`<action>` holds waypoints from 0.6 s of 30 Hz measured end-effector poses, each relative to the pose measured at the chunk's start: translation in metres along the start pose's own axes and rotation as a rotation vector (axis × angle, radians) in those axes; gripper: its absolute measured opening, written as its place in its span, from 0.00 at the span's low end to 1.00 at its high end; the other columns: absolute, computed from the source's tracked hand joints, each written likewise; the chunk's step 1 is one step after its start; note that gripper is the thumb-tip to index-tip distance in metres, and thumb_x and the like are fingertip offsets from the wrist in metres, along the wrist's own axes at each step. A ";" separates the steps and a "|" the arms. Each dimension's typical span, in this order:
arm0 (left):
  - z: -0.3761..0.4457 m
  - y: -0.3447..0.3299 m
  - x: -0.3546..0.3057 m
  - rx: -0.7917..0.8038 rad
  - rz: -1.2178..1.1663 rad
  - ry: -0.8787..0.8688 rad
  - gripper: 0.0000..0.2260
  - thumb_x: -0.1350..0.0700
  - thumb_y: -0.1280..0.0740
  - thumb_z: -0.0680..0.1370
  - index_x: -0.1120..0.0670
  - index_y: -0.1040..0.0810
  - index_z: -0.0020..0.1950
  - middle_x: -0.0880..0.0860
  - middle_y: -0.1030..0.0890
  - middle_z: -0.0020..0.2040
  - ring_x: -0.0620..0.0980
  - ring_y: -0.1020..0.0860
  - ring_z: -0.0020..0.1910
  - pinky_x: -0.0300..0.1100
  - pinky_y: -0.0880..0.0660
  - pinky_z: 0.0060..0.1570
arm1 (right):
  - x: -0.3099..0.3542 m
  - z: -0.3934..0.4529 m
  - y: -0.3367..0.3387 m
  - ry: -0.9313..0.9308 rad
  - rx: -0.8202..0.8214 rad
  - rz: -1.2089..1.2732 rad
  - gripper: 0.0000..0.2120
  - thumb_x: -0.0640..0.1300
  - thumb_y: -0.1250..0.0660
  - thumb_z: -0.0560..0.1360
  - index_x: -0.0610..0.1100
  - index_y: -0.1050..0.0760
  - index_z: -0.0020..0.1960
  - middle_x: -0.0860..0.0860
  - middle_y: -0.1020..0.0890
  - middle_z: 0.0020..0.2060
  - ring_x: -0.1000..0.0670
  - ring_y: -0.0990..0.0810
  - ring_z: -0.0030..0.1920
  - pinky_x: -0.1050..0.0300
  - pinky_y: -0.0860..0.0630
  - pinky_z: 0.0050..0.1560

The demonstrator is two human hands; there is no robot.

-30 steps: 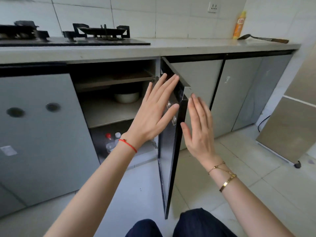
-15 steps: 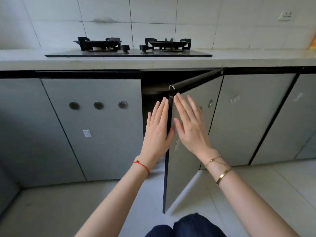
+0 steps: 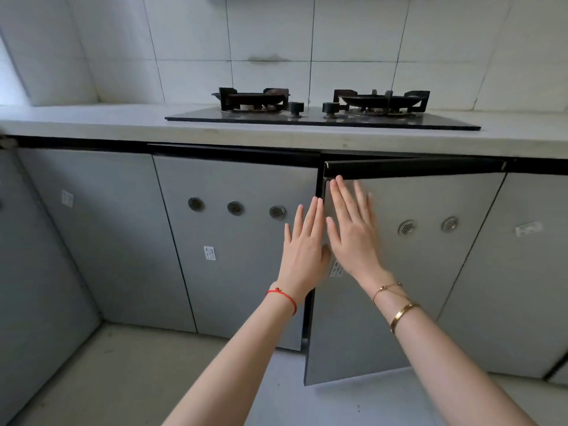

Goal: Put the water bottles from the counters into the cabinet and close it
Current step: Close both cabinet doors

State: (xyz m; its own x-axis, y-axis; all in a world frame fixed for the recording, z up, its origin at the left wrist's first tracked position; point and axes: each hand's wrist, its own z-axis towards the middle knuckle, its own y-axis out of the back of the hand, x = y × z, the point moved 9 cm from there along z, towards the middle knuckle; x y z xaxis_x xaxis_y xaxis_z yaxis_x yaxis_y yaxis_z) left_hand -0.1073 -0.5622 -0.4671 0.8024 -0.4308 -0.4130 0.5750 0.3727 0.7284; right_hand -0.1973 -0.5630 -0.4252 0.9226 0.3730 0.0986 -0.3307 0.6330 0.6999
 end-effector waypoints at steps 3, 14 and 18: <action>0.018 -0.003 0.014 -0.001 0.048 0.039 0.34 0.60 0.42 0.78 0.50 0.56 0.80 0.47 0.55 0.81 0.54 0.58 0.80 0.61 0.47 0.76 | -0.004 0.015 -0.015 0.010 0.009 0.005 0.29 0.46 0.47 0.82 0.47 0.56 0.79 0.53 0.53 0.79 0.49 0.58 0.79 0.43 0.53 0.79; 0.062 -0.015 0.042 -0.023 0.146 0.023 0.33 0.62 0.46 0.79 0.49 0.57 0.80 0.47 0.57 0.81 0.55 0.58 0.80 0.63 0.48 0.74 | -0.018 0.051 -0.049 0.003 -0.026 -0.111 0.31 0.47 0.45 0.81 0.46 0.54 0.79 0.52 0.51 0.79 0.46 0.56 0.79 0.40 0.55 0.78; 0.069 -0.022 0.046 -0.029 0.147 0.019 0.32 0.62 0.46 0.80 0.52 0.57 0.80 0.47 0.57 0.81 0.54 0.59 0.80 0.62 0.49 0.76 | -0.022 0.057 -0.053 0.015 -0.036 -0.140 0.31 0.49 0.44 0.81 0.46 0.53 0.79 0.51 0.50 0.79 0.46 0.54 0.79 0.41 0.56 0.78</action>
State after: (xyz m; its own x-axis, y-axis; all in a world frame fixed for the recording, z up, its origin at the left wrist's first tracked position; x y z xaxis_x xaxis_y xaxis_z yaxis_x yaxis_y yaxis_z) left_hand -0.0939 -0.6466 -0.4646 0.8809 -0.3544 -0.3137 0.4555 0.4546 0.7654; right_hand -0.1883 -0.6434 -0.4240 0.9572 0.2891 -0.0093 -0.2058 0.7032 0.6805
